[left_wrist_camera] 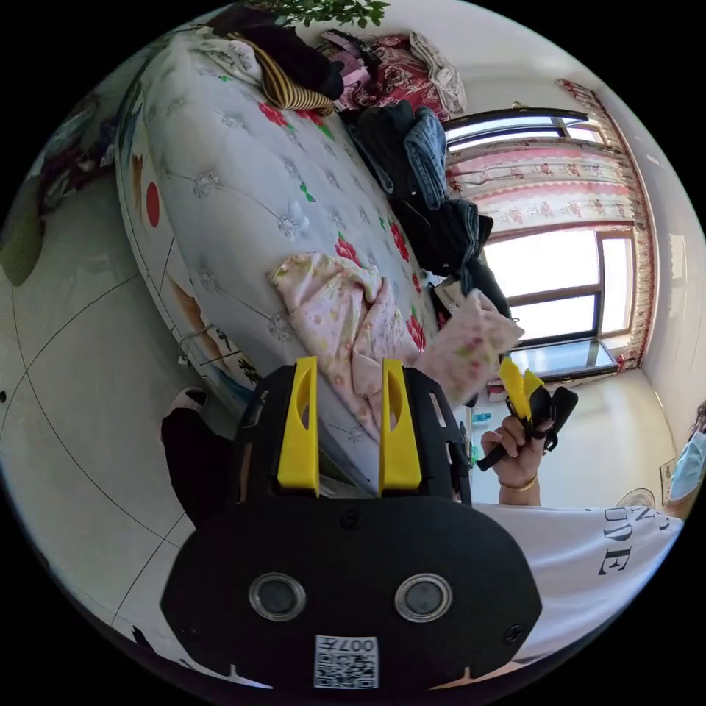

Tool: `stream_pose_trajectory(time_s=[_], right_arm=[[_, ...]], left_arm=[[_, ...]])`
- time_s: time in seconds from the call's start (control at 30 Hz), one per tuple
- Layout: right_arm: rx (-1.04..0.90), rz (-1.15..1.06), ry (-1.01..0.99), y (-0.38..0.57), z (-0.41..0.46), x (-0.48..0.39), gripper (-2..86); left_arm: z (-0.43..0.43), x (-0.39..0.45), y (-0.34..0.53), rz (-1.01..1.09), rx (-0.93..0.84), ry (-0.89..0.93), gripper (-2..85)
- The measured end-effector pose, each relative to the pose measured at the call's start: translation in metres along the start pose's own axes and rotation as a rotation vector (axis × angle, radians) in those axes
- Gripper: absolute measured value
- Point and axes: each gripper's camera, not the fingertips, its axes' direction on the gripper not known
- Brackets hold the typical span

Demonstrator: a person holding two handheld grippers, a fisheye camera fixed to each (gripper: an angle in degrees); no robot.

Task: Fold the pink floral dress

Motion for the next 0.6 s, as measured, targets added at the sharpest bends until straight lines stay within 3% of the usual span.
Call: stream_pose_trajectory(time_s=[0.1, 0.27, 0.37, 0.6], right_arm=[[-0.103, 0.085, 0.030, 0.006, 0.027, 0.025, 6.9], [0.024, 0.530, 0.203, 0.084, -0.036, 0.112, 8.3], [0.105, 0.774, 0.189, 0.139, -0.052, 0.140, 9.1], [0.194, 0.898, 0.035, 0.158, -0.011, 0.149, 7.8]], left_arm=[[0.005, -0.016, -0.020, -0.018, -0.048, 0.045, 14.7], [0.007, -0.028, -0.046, -0.007, -0.112, 0.132, 17.3], [0.013, -0.028, -0.062, -0.011, -0.187, 0.106, 17.6], [0.023, 0.004, -0.090, 0.121, -0.297, 0.065, 15.0]])
